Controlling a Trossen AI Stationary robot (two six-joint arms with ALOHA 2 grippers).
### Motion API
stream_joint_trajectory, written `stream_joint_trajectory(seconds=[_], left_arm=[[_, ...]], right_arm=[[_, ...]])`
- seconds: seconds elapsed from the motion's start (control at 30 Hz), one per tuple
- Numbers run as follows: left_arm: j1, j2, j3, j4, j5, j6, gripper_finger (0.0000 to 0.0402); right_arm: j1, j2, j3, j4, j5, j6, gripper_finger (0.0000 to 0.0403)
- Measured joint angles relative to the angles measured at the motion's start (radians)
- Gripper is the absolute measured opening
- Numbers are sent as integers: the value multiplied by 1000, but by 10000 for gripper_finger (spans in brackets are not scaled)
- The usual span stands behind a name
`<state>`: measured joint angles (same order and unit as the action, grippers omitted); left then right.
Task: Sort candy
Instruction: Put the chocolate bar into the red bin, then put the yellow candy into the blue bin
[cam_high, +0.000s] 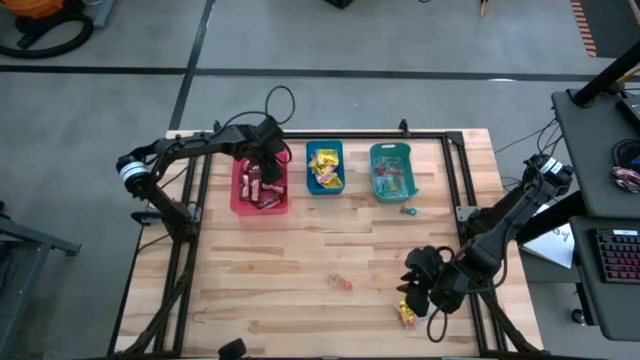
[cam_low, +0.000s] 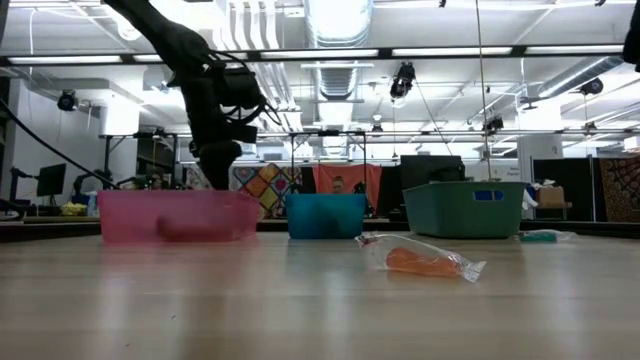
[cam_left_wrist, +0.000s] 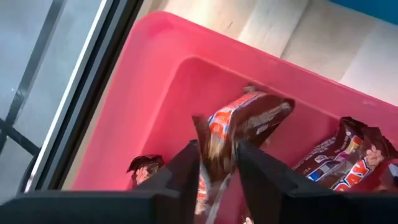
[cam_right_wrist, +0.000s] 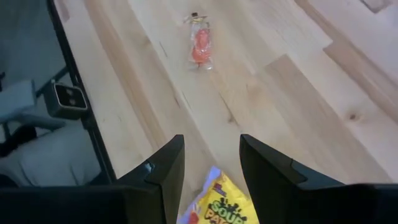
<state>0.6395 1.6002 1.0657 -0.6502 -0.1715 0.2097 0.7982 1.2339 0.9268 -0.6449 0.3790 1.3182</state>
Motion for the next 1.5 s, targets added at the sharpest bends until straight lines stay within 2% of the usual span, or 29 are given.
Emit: stream_joint_trajectory(seconds=[0.13,0.27,0.57,0.77,0.9,1.0,1.17,1.23,1.33,1.5], left_arm=[[-2,-8,0,-4,-1,-25,131],[-6,-32,0,-23,-1,-47,156],[-65,-204,-1,-123,-2,-170,161],[-221,-375,-26,-10,-3,-303,161],[-374,-477,-86,144,-4,-335,161],[-505,-536,-146,267,-41,-349,161],[-728,-590,-243,424,-249,-356,161],[-807,-599,-269,458,-328,-368,161],[-901,-599,-298,495,-407,-400,161],[-981,-571,-301,497,-455,-440,161]], right_arm=[[0,12,1,0,-12,51,140],[0,32,1,2,-55,91,129],[0,103,1,1,-239,216,114],[0,169,1,0,-463,338,113],[0,192,1,-1,-493,341,113],[0,197,1,1,-489,224,113],[37,203,1,6,-451,-224,113],[62,203,1,-5,-417,-354,114],[85,203,1,-23,-289,-428,115],[78,208,1,-31,-250,-448,147]])
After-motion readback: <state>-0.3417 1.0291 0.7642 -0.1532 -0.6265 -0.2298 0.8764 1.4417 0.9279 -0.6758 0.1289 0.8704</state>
